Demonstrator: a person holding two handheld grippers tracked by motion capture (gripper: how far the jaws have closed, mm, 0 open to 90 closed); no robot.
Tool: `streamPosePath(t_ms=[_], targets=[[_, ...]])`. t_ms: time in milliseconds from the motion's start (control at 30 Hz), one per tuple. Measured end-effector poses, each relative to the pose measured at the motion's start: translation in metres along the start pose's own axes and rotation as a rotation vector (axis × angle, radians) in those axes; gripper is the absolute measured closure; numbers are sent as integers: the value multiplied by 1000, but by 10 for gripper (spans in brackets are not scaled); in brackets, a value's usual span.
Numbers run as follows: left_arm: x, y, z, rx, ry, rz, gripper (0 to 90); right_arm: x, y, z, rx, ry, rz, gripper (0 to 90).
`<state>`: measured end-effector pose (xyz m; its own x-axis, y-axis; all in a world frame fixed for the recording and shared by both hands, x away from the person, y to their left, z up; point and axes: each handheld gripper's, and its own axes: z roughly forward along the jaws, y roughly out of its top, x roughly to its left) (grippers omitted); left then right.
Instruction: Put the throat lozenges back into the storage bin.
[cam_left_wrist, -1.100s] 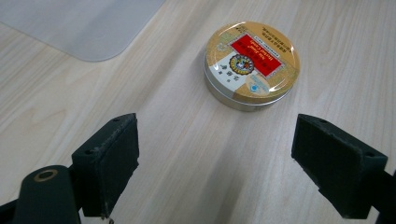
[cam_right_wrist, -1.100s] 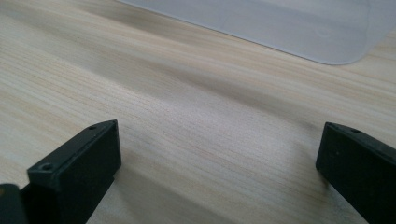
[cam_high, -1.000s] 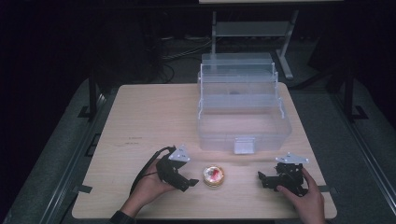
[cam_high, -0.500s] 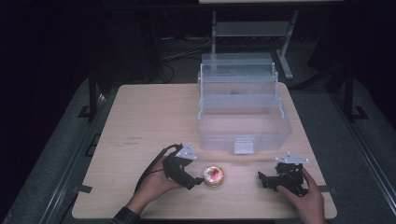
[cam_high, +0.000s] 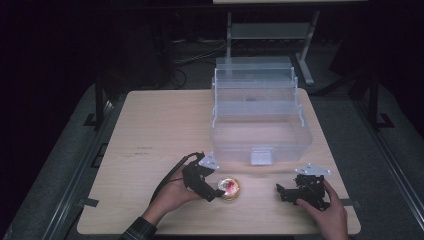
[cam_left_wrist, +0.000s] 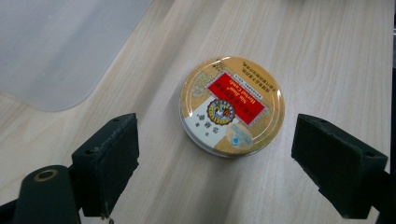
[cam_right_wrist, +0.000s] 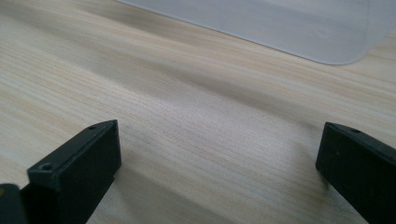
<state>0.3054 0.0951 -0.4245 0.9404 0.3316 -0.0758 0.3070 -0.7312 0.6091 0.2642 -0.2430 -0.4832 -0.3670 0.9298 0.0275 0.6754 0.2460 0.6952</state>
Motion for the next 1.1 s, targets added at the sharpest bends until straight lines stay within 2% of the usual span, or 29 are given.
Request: streamPosePath(t_ms=[100, 167, 567, 767, 1100], targets=[[1, 2, 4, 20, -5, 21, 144, 0, 0, 0, 0, 0, 0, 0], [-1, 4, 6, 20, -7, 11, 144, 0, 0, 0, 0, 0, 0, 0], [-2, 17, 17, 56, -29, 41, 143, 0, 0, 0, 0, 0, 0, 0], [-3, 23, 24, 94, -27, 81, 143, 0, 0, 0, 0, 0, 0, 0], [-6, 31, 36, 133, -36, 109, 142, 0, 0, 0, 0, 0, 0, 0]])
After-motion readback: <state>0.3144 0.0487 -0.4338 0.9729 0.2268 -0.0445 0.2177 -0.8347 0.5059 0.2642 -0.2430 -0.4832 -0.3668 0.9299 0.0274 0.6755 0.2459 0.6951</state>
